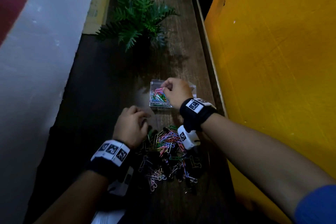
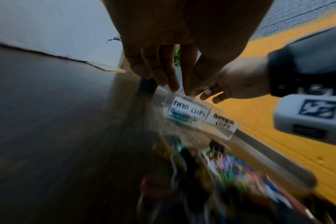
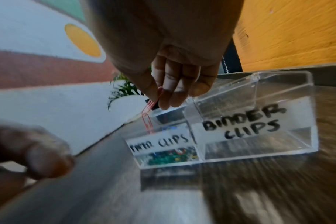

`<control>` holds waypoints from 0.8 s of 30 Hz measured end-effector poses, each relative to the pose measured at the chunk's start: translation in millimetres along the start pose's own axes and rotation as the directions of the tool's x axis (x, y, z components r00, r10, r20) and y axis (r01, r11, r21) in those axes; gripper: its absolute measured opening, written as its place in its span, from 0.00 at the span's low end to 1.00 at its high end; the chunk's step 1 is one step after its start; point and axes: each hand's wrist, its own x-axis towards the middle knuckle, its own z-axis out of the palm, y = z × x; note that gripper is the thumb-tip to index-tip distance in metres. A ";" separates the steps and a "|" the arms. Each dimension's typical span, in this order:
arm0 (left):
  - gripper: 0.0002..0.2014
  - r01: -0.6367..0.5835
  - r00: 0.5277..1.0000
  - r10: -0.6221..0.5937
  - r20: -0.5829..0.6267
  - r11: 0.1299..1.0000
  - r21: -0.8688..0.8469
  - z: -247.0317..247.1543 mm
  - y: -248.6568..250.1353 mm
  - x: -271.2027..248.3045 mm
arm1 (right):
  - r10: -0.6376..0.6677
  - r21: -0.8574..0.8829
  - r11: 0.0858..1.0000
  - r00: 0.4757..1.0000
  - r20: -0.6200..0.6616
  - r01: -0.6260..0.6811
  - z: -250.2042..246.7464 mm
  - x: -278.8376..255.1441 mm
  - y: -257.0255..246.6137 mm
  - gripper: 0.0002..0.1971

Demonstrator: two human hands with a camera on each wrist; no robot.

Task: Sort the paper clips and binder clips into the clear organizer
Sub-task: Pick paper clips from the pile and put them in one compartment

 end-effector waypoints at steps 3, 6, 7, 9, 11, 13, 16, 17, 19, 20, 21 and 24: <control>0.10 0.027 0.998 -0.027 0.061 1.000 -0.009 2.3 -9.7 -24.1 | -0.069 -0.275 0.957 0.994 0.085 0.090 0.0 -7.4 1.4 0.08; 0.12 0.040 0.989 -0.041 0.143 0.999 0.010 4.9 -22.5 -42.1 | -0.164 -0.450 0.866 0.973 0.161 0.220 -2.4 -15.9 4.4 0.13; 0.11 0.041 0.986 -0.043 0.164 0.999 0.017 5.6 -26.0 -46.9 | -0.191 -0.462 0.849 0.964 0.186 0.257 -2.4 -18.5 7.9 0.13; 0.11 0.040 0.979 -0.043 0.197 0.999 0.023 6.8 -31.4 -55.6 | -0.248 -0.454 0.829 0.942 0.227 0.328 -2.1 -23.6 17.5 0.13; 0.12 0.052 0.972 -0.057 0.229 0.998 0.029 6.9 -34.7 -63.1 | -0.285 -0.415 0.834 0.928 0.239 0.364 -3.6 -27.9 26.5 0.11; 0.15 0.062 0.967 -0.067 0.246 0.998 0.030 6.8 -35.7 -69.7 | -0.301 -0.403 0.836 0.925 0.232 0.373 -7.6 -32.0 31.3 0.10; 0.16 0.065 0.964 -0.070 0.255 0.997 0.031 6.7 -36.0 -75.0 | -0.333 -0.394 0.828 0.915 0.228 0.399 -11.0 -35.4 37.5 0.09; 0.16 0.062 0.963 -0.069 0.262 0.997 0.036 6.3 -35.4 -75.4 | -0.351 -0.388 0.823 0.909 0.226 0.414 -11.8 -37.4 38.0 0.10; 0.15 0.060 0.960 -0.066 0.272 0.998 0.030 4.5 -33.7 -73.2 | -0.407 -0.364 0.820 0.897 0.175 0.443 -11.9 -42.6 38.9 0.10; 0.14 0.059 0.961 -0.063 0.270 0.998 0.026 3.4 -32.6 -70.8 | -0.431 -0.355 0.823 0.894 0.120 0.444 -12.2 -47.1 39.1 0.09; 0.14 0.053 0.962 -0.058 0.266 0.998 0.027 2.3 -31.0 -67.5 | -0.445 -0.353 0.827 0.893 0.065 0.438 -13.1 -53.7 38.7 0.08; 0.12 0.007 0.966 -0.027 0.257 0.997 0.077 0.0 -25.4 -52.5 | -0.367 -0.354 0.864 0.929 0.046 0.359 -14.0 -76.0 47.2 0.04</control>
